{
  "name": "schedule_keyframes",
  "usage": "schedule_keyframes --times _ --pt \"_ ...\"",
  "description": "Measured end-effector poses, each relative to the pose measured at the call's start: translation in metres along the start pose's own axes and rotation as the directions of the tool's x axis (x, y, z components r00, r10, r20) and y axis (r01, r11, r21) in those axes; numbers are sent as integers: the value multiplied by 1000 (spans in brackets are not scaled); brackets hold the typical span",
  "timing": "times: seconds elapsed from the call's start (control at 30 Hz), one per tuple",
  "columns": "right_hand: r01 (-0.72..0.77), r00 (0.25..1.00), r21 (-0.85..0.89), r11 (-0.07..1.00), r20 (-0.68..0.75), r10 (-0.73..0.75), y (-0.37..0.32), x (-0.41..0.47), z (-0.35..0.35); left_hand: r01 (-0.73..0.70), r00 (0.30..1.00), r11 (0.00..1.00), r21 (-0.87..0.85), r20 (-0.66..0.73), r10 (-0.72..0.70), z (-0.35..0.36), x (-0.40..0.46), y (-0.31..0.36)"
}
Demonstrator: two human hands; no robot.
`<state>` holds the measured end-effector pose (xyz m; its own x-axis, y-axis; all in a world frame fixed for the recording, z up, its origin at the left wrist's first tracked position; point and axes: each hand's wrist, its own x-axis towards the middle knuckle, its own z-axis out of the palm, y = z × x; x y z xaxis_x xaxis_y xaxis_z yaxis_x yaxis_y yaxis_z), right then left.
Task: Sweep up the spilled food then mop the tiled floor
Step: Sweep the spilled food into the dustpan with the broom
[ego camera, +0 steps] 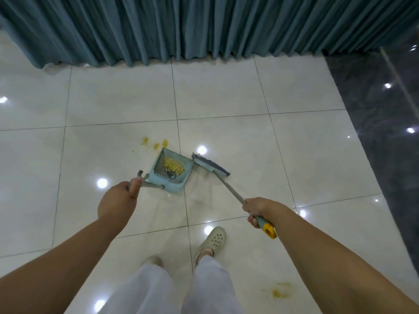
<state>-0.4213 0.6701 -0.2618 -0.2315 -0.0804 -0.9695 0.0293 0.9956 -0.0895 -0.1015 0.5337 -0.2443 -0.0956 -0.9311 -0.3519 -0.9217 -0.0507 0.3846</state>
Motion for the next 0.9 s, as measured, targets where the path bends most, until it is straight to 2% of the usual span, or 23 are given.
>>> schedule_keyframes --times 0.43,0.67,0.8,0.9 --pt "-68 992 191 979 -88 86 107 -52 144 -116 987 988 -98 104 126 -47 -32 -137" --pt "-132 991 349 928 39 127 152 -76 200 -163 967 982 -92 184 177 -70 -49 -175" --pt "-129 990 499 857 112 84 163 -99 194 -171 957 983 -61 229 181 -79 -61 -185" --pt "-136 987 601 788 151 55 167 -116 182 -217 944 976 27 260 203 -84 -68 -190"
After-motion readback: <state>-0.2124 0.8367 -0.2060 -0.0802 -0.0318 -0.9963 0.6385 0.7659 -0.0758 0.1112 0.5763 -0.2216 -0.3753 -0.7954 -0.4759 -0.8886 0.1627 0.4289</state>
